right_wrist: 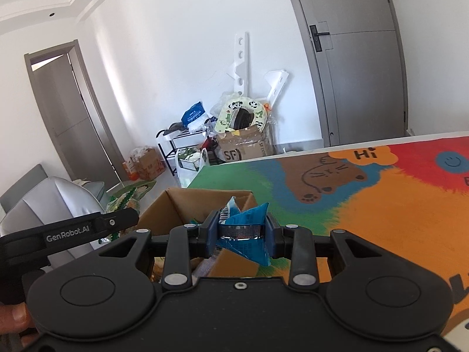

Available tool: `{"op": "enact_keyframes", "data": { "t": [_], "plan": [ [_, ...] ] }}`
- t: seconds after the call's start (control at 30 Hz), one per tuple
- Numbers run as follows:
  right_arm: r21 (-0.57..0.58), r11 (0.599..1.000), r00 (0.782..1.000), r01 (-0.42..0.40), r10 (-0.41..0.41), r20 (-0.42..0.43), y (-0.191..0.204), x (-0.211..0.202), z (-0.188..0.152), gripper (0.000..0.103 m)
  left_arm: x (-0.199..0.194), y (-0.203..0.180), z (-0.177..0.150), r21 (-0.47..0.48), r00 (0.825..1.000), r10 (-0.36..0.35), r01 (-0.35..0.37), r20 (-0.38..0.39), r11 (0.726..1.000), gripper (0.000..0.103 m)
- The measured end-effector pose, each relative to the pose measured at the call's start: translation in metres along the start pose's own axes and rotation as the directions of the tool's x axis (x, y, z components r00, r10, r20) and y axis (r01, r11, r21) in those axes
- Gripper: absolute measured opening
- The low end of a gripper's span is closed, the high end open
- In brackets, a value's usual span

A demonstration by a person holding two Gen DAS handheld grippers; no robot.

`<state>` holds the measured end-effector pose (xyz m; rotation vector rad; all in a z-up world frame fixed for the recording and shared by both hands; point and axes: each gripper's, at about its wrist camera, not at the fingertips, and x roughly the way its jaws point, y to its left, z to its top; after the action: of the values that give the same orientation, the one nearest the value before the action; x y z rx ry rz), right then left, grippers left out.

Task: Organize snacks
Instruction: 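Carry cake bag with left gripper while right gripper carries blue packet to box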

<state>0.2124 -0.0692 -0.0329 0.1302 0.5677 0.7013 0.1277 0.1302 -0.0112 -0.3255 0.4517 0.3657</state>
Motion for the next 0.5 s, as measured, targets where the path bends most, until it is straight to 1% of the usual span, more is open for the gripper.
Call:
{"op": "enact_keyframes", "data": {
  "t": [0.23, 0.5],
  "plan": [
    [-0.017, 1.000, 1.000, -0.013, 0.013, -0.012, 0.012, 0.016, 0.006, 0.033, 0.022, 0.006, 0.010, -0.010, 1.000, -0.003, 0.003, -0.015, 1.000, 0.053],
    [-0.019, 1.000, 0.999, -0.023, 0.022, -0.028, 0.020, 0.035, 0.011, 0.033, 0.040, 0.007, 0.009, -0.008, 0.999, -0.003, 0.002, -0.041, 1.000, 0.053]
  ]
}}
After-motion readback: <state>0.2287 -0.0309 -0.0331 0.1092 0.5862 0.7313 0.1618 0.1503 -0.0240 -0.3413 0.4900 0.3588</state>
